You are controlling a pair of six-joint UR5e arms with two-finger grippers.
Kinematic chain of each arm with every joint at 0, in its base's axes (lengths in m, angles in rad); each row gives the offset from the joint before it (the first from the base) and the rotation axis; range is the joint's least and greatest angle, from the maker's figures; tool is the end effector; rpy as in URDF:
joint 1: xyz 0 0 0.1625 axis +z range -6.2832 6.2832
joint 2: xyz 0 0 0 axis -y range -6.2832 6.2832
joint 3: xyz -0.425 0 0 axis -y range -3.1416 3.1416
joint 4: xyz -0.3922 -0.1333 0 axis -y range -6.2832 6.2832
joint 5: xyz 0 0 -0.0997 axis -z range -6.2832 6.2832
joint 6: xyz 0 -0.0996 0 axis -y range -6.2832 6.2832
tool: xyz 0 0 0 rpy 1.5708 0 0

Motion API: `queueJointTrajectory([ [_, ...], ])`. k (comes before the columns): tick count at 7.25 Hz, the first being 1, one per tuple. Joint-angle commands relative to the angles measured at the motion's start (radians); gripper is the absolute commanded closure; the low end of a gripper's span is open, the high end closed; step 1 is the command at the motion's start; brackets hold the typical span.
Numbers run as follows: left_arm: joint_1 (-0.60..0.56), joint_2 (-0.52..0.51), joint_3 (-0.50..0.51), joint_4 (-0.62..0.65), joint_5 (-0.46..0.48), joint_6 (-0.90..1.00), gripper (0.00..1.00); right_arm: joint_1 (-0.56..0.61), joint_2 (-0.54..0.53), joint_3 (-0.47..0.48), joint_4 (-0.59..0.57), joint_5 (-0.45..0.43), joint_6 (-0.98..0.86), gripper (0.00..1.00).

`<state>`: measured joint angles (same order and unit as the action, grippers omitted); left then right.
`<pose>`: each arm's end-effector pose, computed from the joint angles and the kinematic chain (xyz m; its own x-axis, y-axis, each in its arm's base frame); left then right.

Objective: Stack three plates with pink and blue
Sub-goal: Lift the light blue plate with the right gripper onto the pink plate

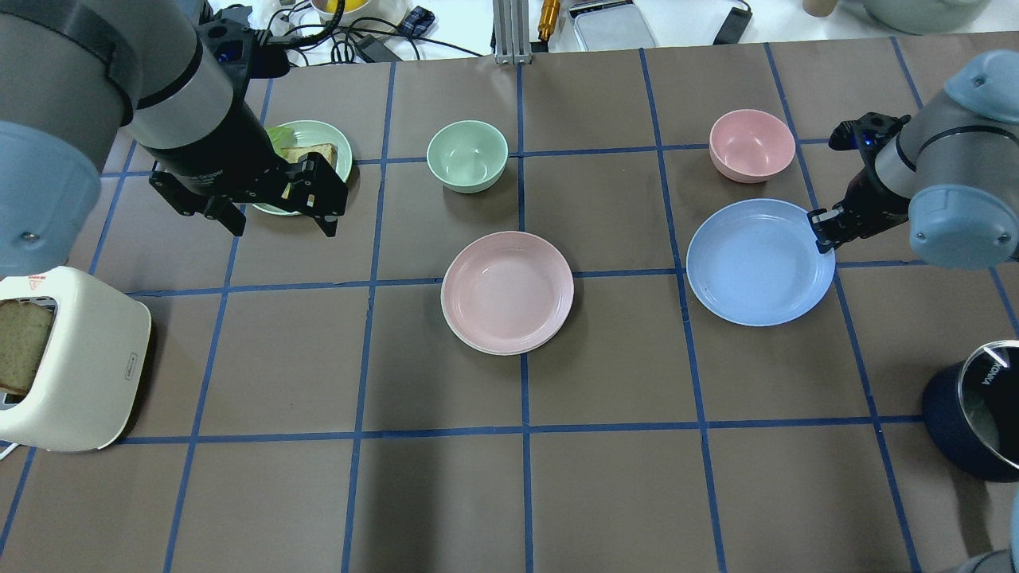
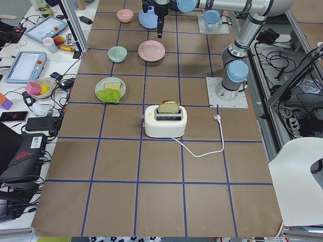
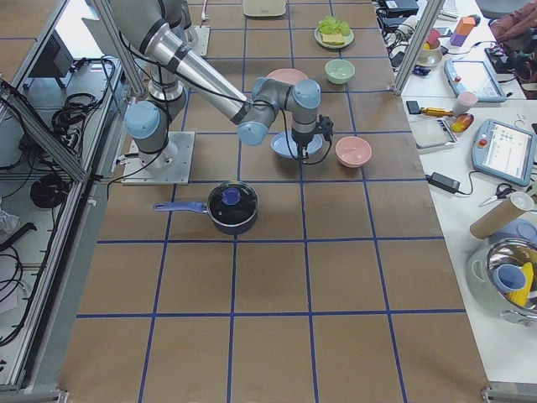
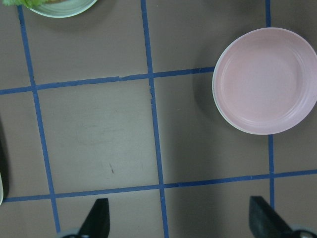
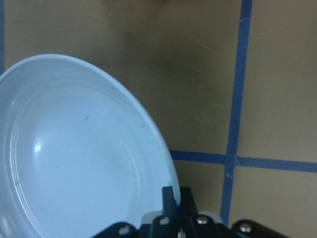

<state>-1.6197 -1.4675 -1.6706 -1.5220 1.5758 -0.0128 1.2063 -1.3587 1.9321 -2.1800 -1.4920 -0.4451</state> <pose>-0.1548 -0.4461 0.4924 -0.9993 0.0359 -0.0043 0.0360 0.9980 -0.0523 -0.0543 -0.5381 0.2696 -0.9949 -0.0836 -0.0556 -0.0799 0.9946 -0.0662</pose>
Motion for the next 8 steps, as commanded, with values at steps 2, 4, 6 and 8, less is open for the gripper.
queueJointTrajectory([
  [2, 0.012, 0.018, -0.011, 0.014, 0.004, -0.032, 0.00, 0.193, -0.066, -0.097, 0.150, 0.065, 0.272, 1.00],
  [4, 0.014, 0.019, 0.002, -0.032, 0.004, -0.033, 0.00, 0.364, -0.037, -0.101, 0.135, 0.087, 0.565, 1.00],
  [6, 0.014, 0.019, 0.002, -0.033, 0.004, -0.033, 0.00, 0.497, 0.041, -0.094, 0.005, 0.075, 0.772, 1.00],
  [8, 0.014, 0.019, 0.002, -0.032, 0.004, -0.032, 0.00, 0.553, 0.084, -0.094, -0.032, 0.070, 0.815, 1.00],
])
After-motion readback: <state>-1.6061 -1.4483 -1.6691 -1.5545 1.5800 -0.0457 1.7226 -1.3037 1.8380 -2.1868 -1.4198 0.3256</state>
